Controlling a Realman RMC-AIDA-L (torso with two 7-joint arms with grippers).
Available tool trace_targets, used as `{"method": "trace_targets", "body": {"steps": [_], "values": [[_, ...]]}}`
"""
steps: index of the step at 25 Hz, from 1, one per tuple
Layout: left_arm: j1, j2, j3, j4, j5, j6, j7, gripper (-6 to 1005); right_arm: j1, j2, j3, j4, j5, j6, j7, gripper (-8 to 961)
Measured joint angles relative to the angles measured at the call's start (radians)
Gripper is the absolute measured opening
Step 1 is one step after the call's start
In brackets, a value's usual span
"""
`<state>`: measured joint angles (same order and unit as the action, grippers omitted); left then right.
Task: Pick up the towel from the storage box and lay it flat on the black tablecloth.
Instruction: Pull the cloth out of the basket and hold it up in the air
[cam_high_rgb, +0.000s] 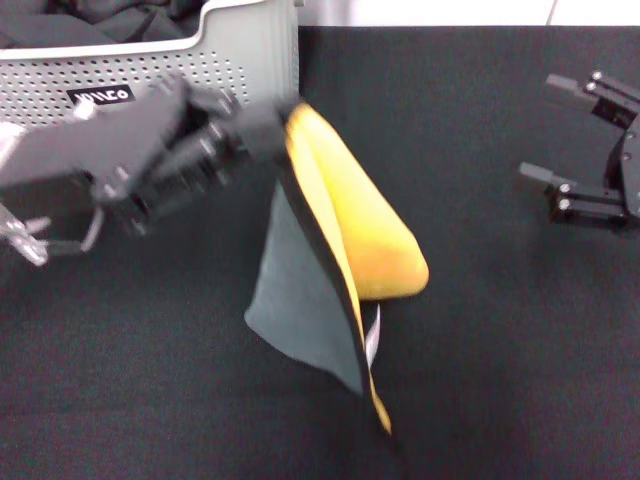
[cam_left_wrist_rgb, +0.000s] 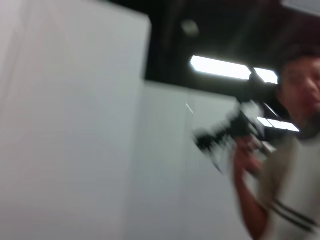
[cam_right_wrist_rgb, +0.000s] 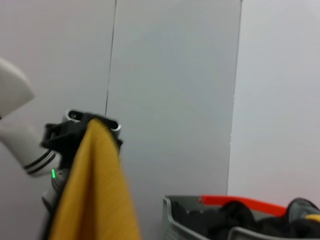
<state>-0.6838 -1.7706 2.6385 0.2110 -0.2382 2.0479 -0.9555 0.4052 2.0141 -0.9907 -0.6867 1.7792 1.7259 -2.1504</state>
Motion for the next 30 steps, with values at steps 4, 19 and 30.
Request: {"method": "trace_targets", "body": {"steps": [4,19,30], "values": [[0.050,-0.005,-0.172,0.029,0.010,-0.001,0.026,9,-0.003,0.001,-0.006,0.001,0.025,0.018,0.001,806],[0.045,-0.137,-0.429,0.035,0.042,-0.012,0.125,10,0.086,0.014,-0.270,0.114,0.180,-0.097,-0.187,800],[0.041,-0.144,-0.456,0.040,0.047,-0.014,0.125,10,0.086,0.014,-0.368,0.119,0.182,-0.205,-0.206,795]]}}
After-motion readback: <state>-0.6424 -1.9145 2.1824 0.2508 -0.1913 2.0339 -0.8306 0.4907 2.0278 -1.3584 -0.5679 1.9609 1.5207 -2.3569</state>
